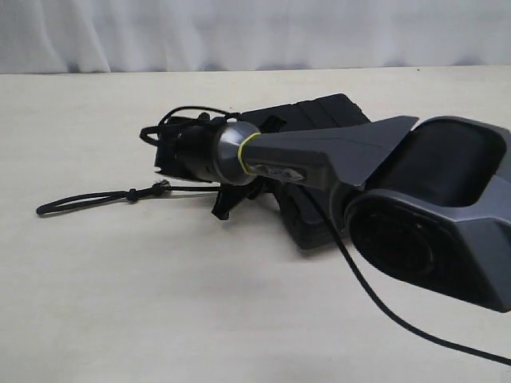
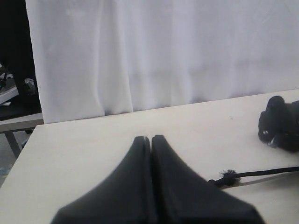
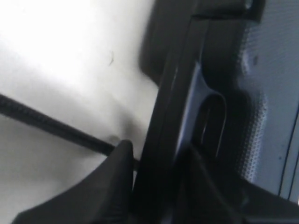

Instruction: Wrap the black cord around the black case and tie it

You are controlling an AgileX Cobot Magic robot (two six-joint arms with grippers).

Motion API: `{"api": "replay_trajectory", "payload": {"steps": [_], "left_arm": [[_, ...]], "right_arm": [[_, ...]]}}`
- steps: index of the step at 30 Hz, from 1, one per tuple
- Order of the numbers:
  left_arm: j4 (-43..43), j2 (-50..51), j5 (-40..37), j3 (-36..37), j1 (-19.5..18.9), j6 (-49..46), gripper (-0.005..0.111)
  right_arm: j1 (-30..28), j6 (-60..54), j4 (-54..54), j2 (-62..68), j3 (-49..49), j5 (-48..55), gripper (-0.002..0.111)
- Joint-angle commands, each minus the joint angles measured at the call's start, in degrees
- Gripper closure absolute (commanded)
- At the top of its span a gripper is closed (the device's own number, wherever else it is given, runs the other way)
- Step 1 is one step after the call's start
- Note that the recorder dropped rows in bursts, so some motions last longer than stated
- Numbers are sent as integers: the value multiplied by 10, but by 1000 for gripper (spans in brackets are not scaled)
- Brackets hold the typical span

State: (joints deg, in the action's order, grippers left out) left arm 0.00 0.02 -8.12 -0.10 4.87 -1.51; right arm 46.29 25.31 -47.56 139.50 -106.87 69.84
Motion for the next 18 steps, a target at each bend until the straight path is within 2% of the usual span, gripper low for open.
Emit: {"api": "replay_trajectory", "payload": {"steps": [1,9,18], "left_arm": [[0,0,0,1,5,1,107],[0,0,-1,1,5,1,107],[0,0,-1,1,5,1,107]], "right_arm": [[-17,-42,59,-64,-3,1,104],[-99,-98,158,-147,-3,-5,104],[-245,-200,320,-230,-3,-31,104]]}}
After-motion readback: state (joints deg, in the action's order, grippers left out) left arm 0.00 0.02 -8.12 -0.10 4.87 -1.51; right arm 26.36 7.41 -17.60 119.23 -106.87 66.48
